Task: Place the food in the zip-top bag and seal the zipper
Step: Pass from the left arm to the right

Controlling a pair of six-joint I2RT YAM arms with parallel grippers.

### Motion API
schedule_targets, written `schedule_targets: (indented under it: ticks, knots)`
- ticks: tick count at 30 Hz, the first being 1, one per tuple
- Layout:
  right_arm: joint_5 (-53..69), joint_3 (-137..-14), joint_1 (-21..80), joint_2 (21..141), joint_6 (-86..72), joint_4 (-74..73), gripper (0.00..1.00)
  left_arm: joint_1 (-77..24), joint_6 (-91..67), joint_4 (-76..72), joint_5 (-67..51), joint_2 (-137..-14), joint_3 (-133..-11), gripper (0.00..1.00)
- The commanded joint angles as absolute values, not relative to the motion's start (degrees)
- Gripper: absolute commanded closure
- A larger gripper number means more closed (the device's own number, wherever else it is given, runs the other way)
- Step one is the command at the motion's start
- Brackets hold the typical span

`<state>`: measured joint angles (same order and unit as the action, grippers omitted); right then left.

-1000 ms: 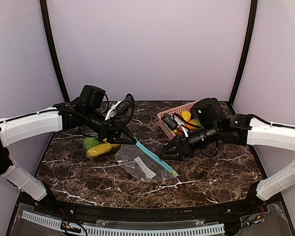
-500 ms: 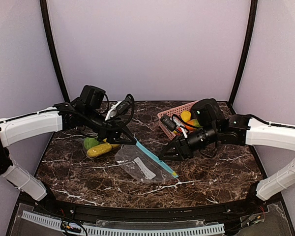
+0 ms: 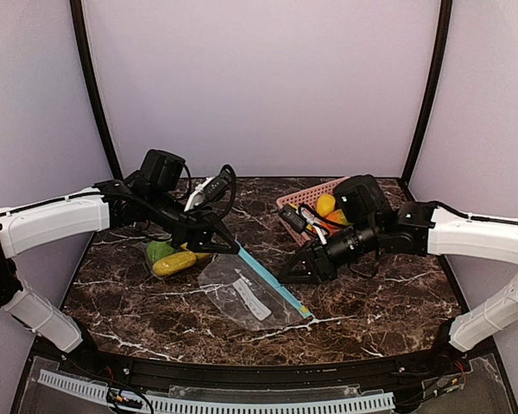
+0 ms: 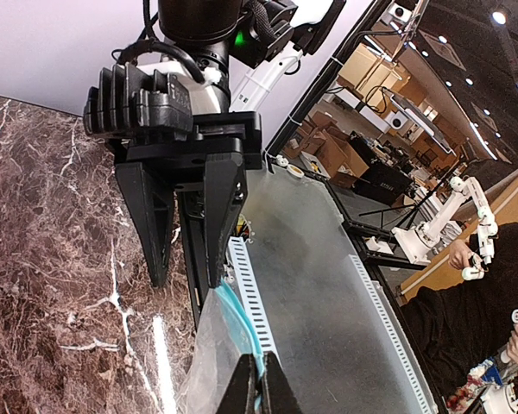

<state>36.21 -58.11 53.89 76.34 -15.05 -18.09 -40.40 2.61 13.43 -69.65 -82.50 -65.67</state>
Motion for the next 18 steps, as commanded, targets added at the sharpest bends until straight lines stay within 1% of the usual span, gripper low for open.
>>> schedule_targets:
  ticks: [1,18]
  knots:
    - [37.3,-58.2,54.7,76.6,-14.4,-17.1,0.67,-40.7,3.5,14.1,-70.9,-82.7,-67.4,0.99]
    - [38.7,-57.7,55.5,75.9,-14.7,-16.3,0.62,-40.7,4.0,14.9,-70.3,-82.9,-67.8,0.99]
